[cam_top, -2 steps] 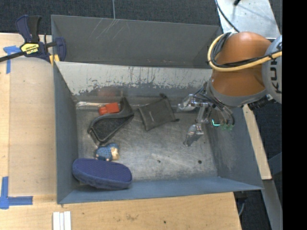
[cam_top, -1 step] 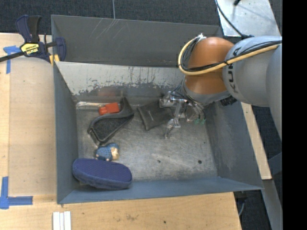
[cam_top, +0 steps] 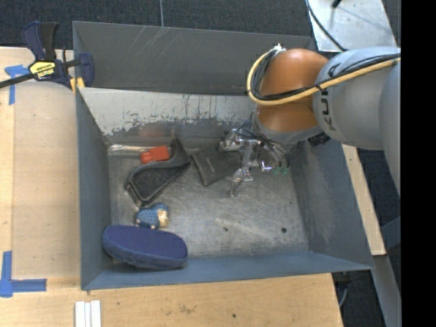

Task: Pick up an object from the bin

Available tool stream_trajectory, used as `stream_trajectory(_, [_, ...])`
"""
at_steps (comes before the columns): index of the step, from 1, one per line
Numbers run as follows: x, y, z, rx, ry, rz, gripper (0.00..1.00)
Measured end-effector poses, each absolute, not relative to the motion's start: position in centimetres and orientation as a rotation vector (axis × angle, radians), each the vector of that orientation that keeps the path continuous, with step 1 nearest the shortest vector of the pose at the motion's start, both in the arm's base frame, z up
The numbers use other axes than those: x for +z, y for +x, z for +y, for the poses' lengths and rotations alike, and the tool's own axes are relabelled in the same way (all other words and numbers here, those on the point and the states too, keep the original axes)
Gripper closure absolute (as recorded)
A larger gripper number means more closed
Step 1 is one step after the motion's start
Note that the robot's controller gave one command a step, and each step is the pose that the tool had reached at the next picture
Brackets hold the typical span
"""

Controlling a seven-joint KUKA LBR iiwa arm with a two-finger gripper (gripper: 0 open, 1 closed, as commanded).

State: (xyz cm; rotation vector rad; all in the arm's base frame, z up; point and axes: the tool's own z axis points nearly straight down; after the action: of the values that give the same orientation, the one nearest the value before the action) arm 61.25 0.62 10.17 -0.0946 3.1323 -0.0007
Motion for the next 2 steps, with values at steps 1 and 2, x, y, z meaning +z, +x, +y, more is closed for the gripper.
stream_trajectory(1, [10.0, 60.0, 0.3, 0.0, 0.096, 3.139, 0.0])
stream_trajectory(2, [8.1, 60.5, 1.1, -0.017, -0.033, 3.109, 0.0])
